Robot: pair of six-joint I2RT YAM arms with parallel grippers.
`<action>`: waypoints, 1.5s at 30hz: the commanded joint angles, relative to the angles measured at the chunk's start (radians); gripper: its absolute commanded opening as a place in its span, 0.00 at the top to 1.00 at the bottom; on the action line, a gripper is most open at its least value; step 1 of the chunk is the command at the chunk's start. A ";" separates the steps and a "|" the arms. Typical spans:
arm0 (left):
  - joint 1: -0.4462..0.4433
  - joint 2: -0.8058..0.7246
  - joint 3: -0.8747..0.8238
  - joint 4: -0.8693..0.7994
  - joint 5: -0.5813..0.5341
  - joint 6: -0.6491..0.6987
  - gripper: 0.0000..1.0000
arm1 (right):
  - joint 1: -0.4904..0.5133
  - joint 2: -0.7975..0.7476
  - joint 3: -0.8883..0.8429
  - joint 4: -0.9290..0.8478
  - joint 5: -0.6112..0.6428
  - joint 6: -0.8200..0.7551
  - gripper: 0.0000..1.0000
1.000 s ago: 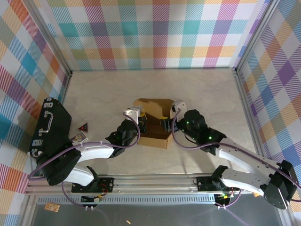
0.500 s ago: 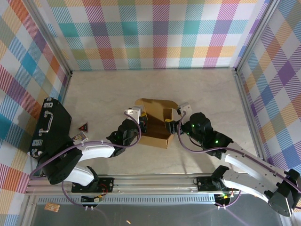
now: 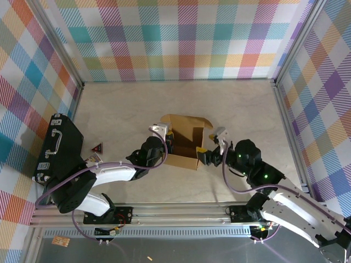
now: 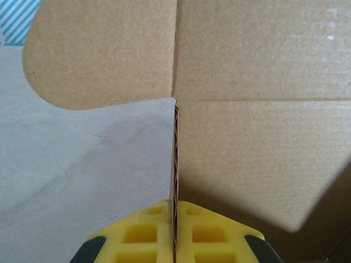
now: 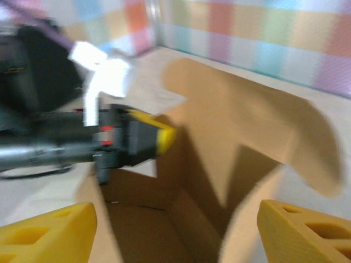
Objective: Fold the paper box
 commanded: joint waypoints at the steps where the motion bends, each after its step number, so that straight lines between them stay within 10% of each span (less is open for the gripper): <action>1: -0.014 0.005 0.020 -0.060 0.003 0.007 0.93 | 0.027 0.027 -0.029 0.121 -0.310 -0.146 0.22; 16: -0.014 -0.024 0.031 -0.115 0.009 0.017 0.93 | 0.095 0.392 0.110 -0.099 -0.270 -0.711 0.08; 26: -0.014 -0.055 0.044 -0.160 0.062 0.028 0.93 | 0.079 0.501 0.164 -0.068 -0.097 -0.695 0.13; 45: -0.014 -0.203 0.053 -0.330 0.171 0.113 0.88 | -0.060 0.532 0.167 -0.023 -0.222 -0.597 0.27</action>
